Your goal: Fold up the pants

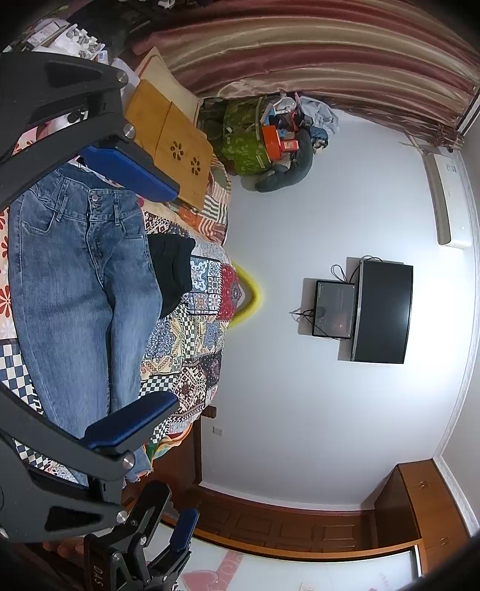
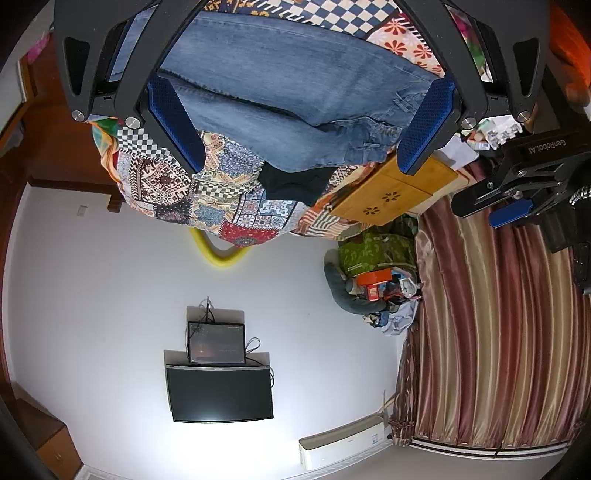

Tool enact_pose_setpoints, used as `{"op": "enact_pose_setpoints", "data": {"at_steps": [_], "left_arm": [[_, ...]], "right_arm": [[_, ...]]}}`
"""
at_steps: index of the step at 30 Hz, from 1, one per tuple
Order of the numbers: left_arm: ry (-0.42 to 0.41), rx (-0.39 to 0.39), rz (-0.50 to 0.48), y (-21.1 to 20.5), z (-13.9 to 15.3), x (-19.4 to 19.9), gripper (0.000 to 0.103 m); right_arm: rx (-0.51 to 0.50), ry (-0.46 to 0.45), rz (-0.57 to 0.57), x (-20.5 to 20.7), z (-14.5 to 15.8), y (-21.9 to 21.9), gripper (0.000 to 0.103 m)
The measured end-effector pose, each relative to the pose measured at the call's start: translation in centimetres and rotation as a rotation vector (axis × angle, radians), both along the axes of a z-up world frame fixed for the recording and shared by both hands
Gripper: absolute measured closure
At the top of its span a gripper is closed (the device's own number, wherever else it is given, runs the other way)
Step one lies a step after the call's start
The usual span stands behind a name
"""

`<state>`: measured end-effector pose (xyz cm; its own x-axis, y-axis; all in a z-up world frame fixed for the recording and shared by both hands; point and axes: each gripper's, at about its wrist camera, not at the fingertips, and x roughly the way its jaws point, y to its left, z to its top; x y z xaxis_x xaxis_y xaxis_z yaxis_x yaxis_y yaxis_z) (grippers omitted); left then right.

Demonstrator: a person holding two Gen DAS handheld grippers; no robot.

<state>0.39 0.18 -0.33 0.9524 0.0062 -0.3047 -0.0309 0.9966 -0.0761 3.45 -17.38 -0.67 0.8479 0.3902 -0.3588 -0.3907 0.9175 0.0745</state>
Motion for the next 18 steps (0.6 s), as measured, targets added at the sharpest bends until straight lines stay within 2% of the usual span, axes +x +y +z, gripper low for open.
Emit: {"op": "enact_pose_setpoints", "data": {"at_steps": [18], "left_arm": [[-0.003,-0.001,-0.002,-0.55,0.30,-0.15,0.000]], "right_arm": [[0.005,-0.004,-0.006,0.10,0.52,-0.83,0.000]]}}
